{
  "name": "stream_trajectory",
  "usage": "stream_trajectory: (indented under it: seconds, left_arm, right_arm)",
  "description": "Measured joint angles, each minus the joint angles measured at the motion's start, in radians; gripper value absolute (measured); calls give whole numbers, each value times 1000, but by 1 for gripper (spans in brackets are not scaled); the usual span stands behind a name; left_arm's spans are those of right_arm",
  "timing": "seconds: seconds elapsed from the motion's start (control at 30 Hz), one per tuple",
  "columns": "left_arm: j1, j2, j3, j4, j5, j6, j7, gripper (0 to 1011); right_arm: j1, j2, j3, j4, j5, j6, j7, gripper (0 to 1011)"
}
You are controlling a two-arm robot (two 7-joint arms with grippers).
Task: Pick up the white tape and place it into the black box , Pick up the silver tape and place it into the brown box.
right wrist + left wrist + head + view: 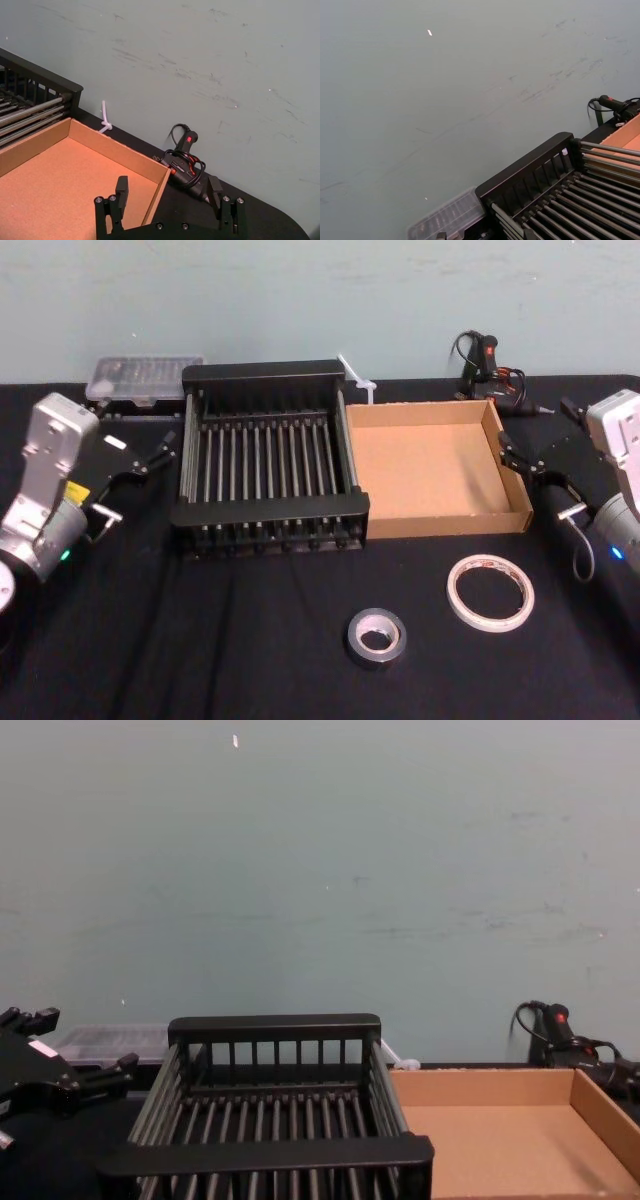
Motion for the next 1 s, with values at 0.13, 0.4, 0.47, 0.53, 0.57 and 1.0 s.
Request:
stream_trajectory:
  seconds: [0.13, 0.4, 0.47, 0.53, 0.57, 1.0]
  left_arm:
    - [0, 0, 0, 0, 0, 0, 0, 1001]
    - [0, 0, 0, 0, 0, 0, 0, 1001]
    - [0, 0, 0, 0, 0, 0, 0, 1001]
    - [0, 0, 0, 0, 0, 0, 0, 1001]
    - [0, 0, 0, 0, 0, 0, 0, 1001]
    - [0, 0, 0, 0, 0, 0, 0, 1001]
  right_arm:
    - [-6, -1, 9, -9, 0, 0, 6, 1002]
    - [-60, 18, 62, -92, 32, 17, 35, 1002]
    - [-74, 24, 74, -113, 42, 25, 39, 1002]
    - [-97, 35, 91, -148, 57, 39, 47, 1002]
    - [-106, 39, 97, -160, 62, 44, 49, 1002]
    - [-311, 122, 223, -395, 167, 145, 89, 1002]
